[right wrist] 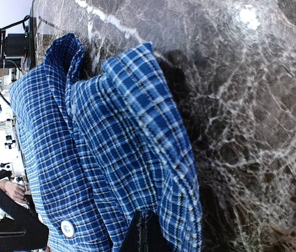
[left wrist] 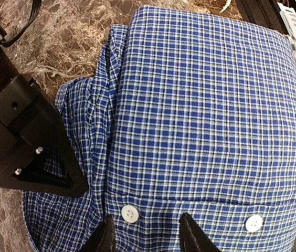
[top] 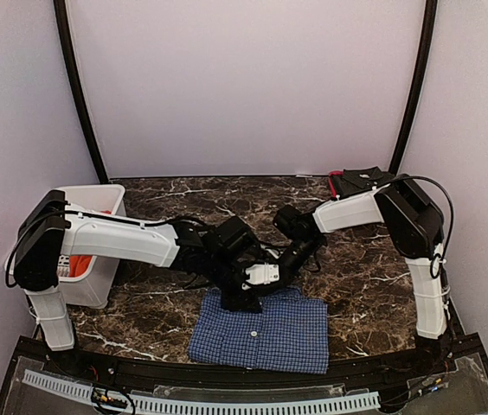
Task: Fold and stack the mixed laundry pile
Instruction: Smooth out the square-folded shirt at the center of the board.
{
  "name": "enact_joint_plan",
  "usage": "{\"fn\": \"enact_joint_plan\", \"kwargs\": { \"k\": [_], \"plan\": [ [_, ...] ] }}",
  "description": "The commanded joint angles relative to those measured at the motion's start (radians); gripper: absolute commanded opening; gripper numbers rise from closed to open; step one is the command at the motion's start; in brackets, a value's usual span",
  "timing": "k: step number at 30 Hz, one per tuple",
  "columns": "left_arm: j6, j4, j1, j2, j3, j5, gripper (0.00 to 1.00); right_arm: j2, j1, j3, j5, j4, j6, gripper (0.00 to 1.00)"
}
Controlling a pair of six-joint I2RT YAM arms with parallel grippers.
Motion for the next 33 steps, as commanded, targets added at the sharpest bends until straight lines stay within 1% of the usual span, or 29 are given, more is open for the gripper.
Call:
{"fn": "enact_joint_plan", "kwargs": {
  "k": [1,4,11,13,15,16,17,18,19,20,21,28,33],
  "plan": [
    [0.007,-0.066,0.011,0.007,0.011,0.009,0.43,0.017,0.009,0.005,0.046,-0.014,-0.012,0.00],
    [0.004,-0.072,0.012,0.036,0.015,0.031,0.48,0.019,0.009,0.008,0.056,-0.016,-0.012,0.00],
    [-0.002,-0.065,0.022,0.111,0.026,0.043,0.49,0.017,0.009,0.005,0.059,-0.014,-0.010,0.00],
    [-0.003,-0.071,0.021,0.116,0.034,0.052,0.43,0.019,0.009,0.005,0.061,-0.013,-0.010,0.00],
    [-0.001,-0.084,0.021,0.110,0.042,0.058,0.28,0.021,0.009,0.003,0.062,-0.012,-0.010,0.00],
    [-0.001,-0.091,0.021,0.104,0.043,0.062,0.23,0.021,0.008,0.002,0.064,-0.012,-0.010,0.00],
    [0.001,-0.093,0.020,0.087,0.042,0.062,0.16,0.022,0.009,0.002,0.064,-0.012,-0.011,0.00],
    [0.002,-0.096,0.019,0.063,0.038,0.058,0.12,0.025,0.009,0.001,0.065,-0.011,-0.012,0.00],
    [0.005,-0.098,0.019,0.051,0.035,0.054,0.04,0.025,0.009,0.000,0.067,-0.012,-0.012,0.00],
    [0.007,-0.101,0.019,0.024,0.032,0.044,0.02,0.026,0.009,-0.001,0.067,-0.011,-0.012,0.00],
    [0.009,-0.104,0.019,0.012,0.030,0.036,0.00,0.027,0.009,-0.003,0.068,-0.010,-0.012,0.00],
    [0.017,-0.098,0.019,-0.088,0.034,-0.021,0.00,0.027,0.009,-0.013,0.063,-0.001,-0.010,0.00],
    [0.042,-0.057,0.021,-0.122,0.019,-0.120,0.00,0.024,0.009,-0.020,0.059,0.000,-0.012,0.00]
  ]
}}
